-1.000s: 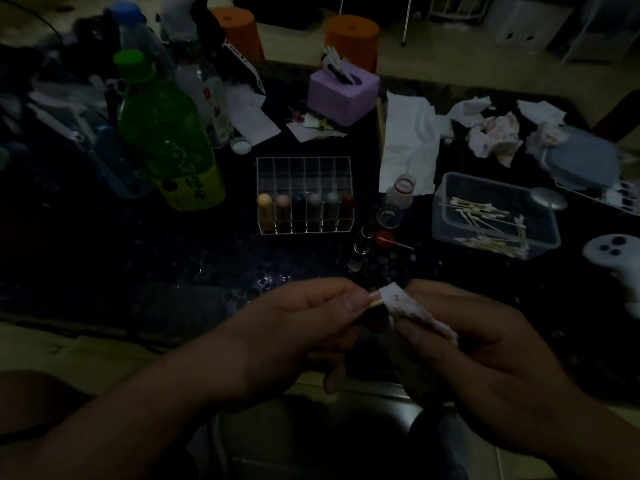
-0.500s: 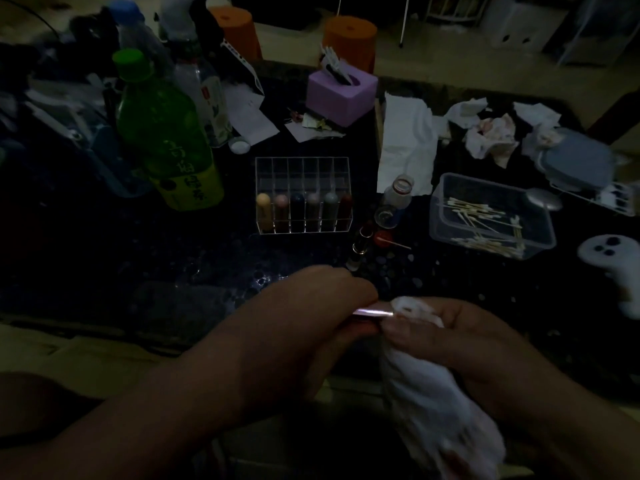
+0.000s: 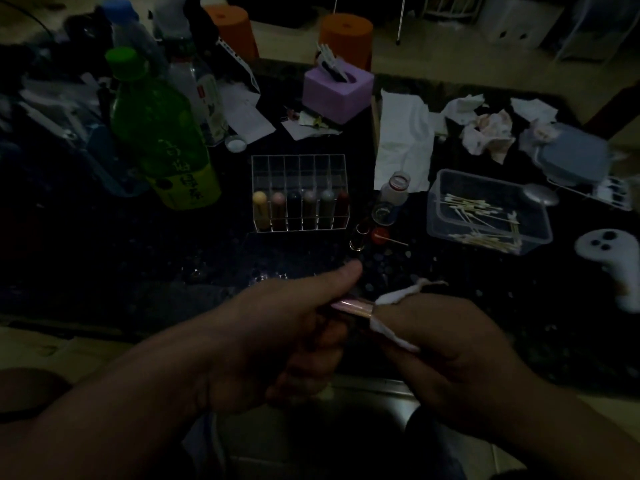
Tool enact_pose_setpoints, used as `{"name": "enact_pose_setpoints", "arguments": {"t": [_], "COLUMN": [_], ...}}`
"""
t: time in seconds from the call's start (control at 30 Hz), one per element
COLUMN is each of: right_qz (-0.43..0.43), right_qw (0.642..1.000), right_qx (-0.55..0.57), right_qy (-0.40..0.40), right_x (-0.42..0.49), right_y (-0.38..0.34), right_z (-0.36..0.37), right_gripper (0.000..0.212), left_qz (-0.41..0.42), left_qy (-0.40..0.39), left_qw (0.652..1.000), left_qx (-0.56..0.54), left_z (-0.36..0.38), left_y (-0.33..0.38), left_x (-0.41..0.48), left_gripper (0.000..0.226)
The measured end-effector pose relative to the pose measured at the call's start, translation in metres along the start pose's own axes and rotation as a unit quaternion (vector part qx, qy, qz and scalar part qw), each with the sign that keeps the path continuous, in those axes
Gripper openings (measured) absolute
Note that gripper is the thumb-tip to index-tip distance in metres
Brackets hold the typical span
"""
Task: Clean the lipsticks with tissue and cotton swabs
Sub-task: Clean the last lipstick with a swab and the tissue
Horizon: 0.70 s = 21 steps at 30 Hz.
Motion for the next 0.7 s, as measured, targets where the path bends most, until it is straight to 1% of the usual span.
{"name": "enact_pose_setpoints", "arguments": {"t": [0.07,0.1,0.13,0.17,0.23,0.27,0.3,0.33,0.37,0.4,0.43,0.47,0.5,0.53,0.57,0.6,0.63,0.67,0.7], "right_qz": [0.052,0.099,0.151,0.214,0.330,0.372,0.412,0.450,0.486,0.512,0.526,0.527,0.518,0.505,0.487,0.455,0.417,0.375,0.321], "right_qw": [0.998,0.992,0.982,0.963,0.901,0.866,0.825,0.777,0.722,0.679,0.657,0.657,0.672,0.710,0.757,0.807,0.849,0.879,0.909], "right_qx": [0.036,0.066,0.111,0.164,0.281,0.334,0.385,0.438,0.489,0.524,0.537,0.536,0.525,0.489,0.433,0.375,0.324,0.295,0.264], "right_qy": [-0.028,-0.032,-0.029,-0.024,-0.020,-0.028,-0.037,-0.045,-0.050,-0.053,-0.056,-0.059,-0.060,-0.056,-0.049,-0.041,-0.030,-0.018,-0.013], "right_x": [0.000,-0.003,-0.004,-0.006,-0.006,-0.008,-0.008,-0.009,-0.011,-0.013,-0.015,-0.016,-0.016,-0.016,-0.015,-0.014,-0.012,-0.009,-0.006], "right_y": [0.003,0.006,0.007,0.008,0.007,0.008,0.007,0.006,0.005,0.004,0.004,0.004,0.005,0.009,0.012,0.015,0.015,0.015,0.011], "right_z": [0.006,0.008,0.011,0.013,0.016,0.018,0.019,0.020,0.022,0.023,0.023,0.023,0.021,0.020,0.017,0.015,0.011,0.008,0.005], "right_gripper": [0.030,0.028,0.022,0.017,0.024,0.024,0.023,0.025,0.027,0.029,0.032,0.035,0.039,0.039,0.035,0.027,0.020,0.013,0.018], "left_qz": [0.019,0.039,0.063,0.094,0.159,0.194,0.238,0.295,0.357,0.414,0.454,0.475,0.486,0.488,0.482,0.462,0.426,0.378,0.315], "left_qy": [0.002,0.006,0.017,0.031,0.065,0.089,0.116,0.146,0.175,0.196,0.207,0.213,0.220,0.225,0.220,0.203,0.176,0.144,0.114], "left_qw": [0.998,0.996,0.994,0.990,0.980,0.973,0.963,0.944,0.911,0.867,0.819,0.778,0.752,0.745,0.762,0.800,0.848,0.892,0.930], "left_qx": [-0.060,-0.078,-0.091,-0.098,-0.098,-0.084,-0.046,0.019,0.105,0.197,0.284,0.352,0.388,0.395,0.373,0.325,0.263,0.201,0.147], "left_z": [0.001,0.001,0.002,0.003,0.002,0.000,-0.003,-0.007,-0.011,-0.014,-0.017,-0.019,-0.020,-0.022,-0.022,-0.023,-0.023,-0.023,-0.023], "left_y": [0.001,0.001,0.001,0.003,0.004,0.004,0.004,0.005,0.008,0.010,0.010,0.011,0.011,0.011,0.011,0.011,0.011,0.012,0.012], "left_x": [0.001,0.002,0.003,0.002,0.002,0.002,0.001,-0.001,-0.005,-0.009,-0.013,-0.015,-0.016,-0.015,-0.013,-0.012,-0.010,-0.008,-0.006], "left_gripper": [0.053,0.050,0.048,0.047,0.044,0.042,0.040,0.037,0.034,0.029,0.022,0.017,0.015,0.015,0.014,0.014,0.016,0.016,0.022]}}
Point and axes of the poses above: each hand's wrist, its own x-axis towards the middle knuckle, its own z-axis out of the palm, y = z × x, the point moved 4 cm from there along x, towards the middle knuckle, and after that the axes turned 8 degrees about y, right-handed, at the moved point
